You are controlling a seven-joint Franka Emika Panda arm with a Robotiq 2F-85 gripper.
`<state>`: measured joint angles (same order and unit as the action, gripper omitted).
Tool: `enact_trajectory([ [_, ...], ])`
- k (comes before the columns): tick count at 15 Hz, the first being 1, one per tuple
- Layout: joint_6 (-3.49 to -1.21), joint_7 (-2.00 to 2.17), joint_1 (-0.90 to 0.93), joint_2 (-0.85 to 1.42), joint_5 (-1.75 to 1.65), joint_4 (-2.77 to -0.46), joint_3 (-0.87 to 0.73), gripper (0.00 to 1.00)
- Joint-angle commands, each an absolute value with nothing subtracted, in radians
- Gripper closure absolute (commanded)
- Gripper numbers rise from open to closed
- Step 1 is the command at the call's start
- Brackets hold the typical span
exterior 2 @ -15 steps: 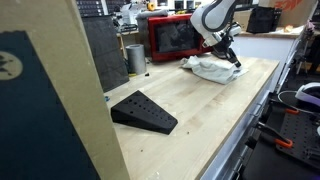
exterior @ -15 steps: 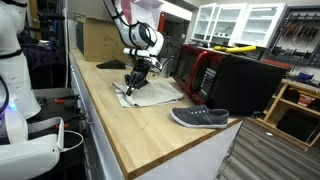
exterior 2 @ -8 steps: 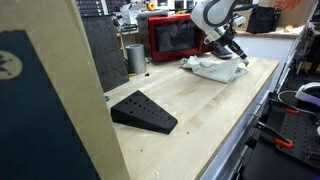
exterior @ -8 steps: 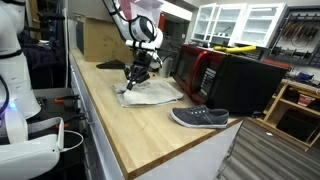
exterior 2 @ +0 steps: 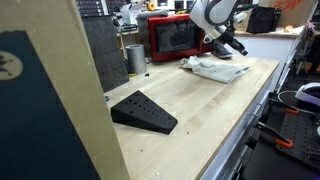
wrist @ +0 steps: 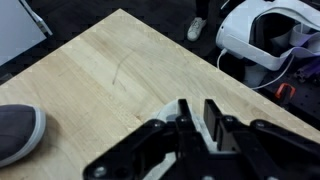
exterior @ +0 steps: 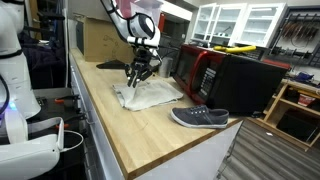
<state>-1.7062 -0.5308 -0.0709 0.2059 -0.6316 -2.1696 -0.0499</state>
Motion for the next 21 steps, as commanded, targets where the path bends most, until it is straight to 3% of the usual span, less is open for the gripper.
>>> enact_trajectory([
  [1, -1.703, -0.582, -0.078, 0.141, -0.602, -2.198, -0.035, 0.46],
  [7, -1.869, -0.482, -0.052, 0.081, -0.508, -2.277, -0.01, 0.01],
  [21, -2.03, -0.293, 0.079, -0.044, -0.478, -2.478, 0.086, 0.0],
])
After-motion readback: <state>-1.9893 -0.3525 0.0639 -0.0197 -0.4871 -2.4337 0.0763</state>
